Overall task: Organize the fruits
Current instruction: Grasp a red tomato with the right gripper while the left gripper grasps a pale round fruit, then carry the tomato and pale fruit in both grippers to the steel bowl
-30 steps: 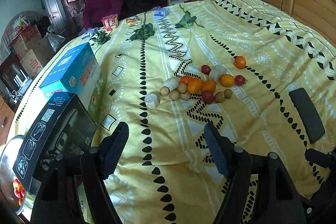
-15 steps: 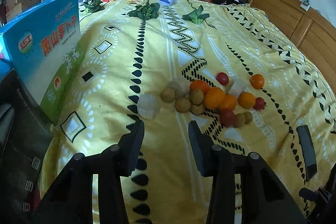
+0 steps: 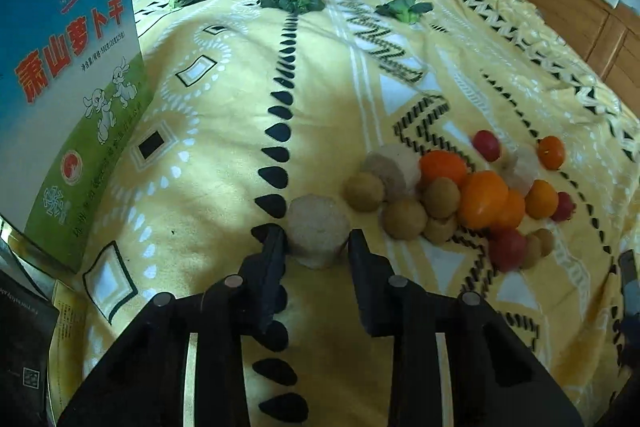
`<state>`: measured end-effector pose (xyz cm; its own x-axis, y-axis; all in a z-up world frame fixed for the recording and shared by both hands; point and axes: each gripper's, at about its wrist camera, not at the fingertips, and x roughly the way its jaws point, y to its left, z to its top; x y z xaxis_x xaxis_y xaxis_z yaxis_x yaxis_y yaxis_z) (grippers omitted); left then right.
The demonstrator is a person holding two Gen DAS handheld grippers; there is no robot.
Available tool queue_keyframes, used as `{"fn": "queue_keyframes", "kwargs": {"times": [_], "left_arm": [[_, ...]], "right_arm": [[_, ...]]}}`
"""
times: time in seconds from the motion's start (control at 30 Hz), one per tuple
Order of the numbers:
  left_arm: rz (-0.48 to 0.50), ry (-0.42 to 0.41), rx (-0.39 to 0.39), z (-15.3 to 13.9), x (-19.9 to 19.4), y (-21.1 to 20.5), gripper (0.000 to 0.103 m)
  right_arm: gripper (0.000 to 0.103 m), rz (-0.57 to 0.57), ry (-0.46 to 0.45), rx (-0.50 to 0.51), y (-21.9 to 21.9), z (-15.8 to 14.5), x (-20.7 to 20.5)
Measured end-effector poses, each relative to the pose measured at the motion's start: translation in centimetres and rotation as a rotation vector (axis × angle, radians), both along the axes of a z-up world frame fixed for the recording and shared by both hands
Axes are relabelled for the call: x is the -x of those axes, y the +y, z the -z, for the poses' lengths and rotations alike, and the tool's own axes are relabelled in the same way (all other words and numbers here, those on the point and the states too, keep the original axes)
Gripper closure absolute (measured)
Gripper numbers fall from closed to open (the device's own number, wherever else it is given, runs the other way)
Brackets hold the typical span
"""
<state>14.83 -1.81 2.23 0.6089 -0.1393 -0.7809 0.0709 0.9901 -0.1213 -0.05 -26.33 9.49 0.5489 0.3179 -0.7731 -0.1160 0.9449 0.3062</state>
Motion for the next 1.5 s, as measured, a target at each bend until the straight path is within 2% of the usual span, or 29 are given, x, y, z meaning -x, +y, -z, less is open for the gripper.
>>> {"fn": "queue_keyframes", "kwargs": {"times": [0.1,0.27,0.43,0.63,0.77,0.83,0.97,1.17,1.33,1.5], "left_arm": [[0.032,-0.028,0.035,-1.0,1.1,-0.3,0.070],[0.097,-0.038,0.080,-2.3,2.5,-1.6,0.070],[0.104,-0.018,0.119,-2.2,2.5,-1.9,0.070],[0.115,-0.002,0.122,-1.9,2.8,-2.4,0.070],[0.120,-0.004,0.120,-2.5,3.1,-2.5,0.070],[0.118,-0.015,0.117,-3.2,3.3,-2.4,0.070],[0.108,-0.053,0.115,-5.5,4.3,-1.6,0.070],[0.067,-0.157,0.118,-10.8,7.3,1.7,0.070],[-0.042,-0.248,0.101,-15.6,10.8,7.2,0.070],[-0.194,-0.325,0.052,-19.3,15.2,15.2,0.070]], "right_arm": [[0.056,0.001,-0.032,0.055,-0.6,-0.7,-3.3],[0.054,-0.097,0.042,0.194,-0.1,0.9,-10.5],[0.055,-0.194,0.092,0.331,0.9,3.0,-13.5],[0.057,-0.218,0.060,0.328,0.7,4.0,-14.2],[0.074,-0.216,0.044,0.313,0.8,3.8,-14.2],[0.075,-0.206,0.032,0.321,0.9,3.4,-14.2],[0.075,-0.160,-0.003,0.298,0.9,1.3,-12.7],[0.075,-0.176,-0.131,0.257,4.2,-4.9,-8.8],[0.075,-0.239,-0.212,0.196,10.1,-9.8,-6.8],[0.075,-0.371,-0.281,0.158,19.0,-13.2,-4.4]]}}
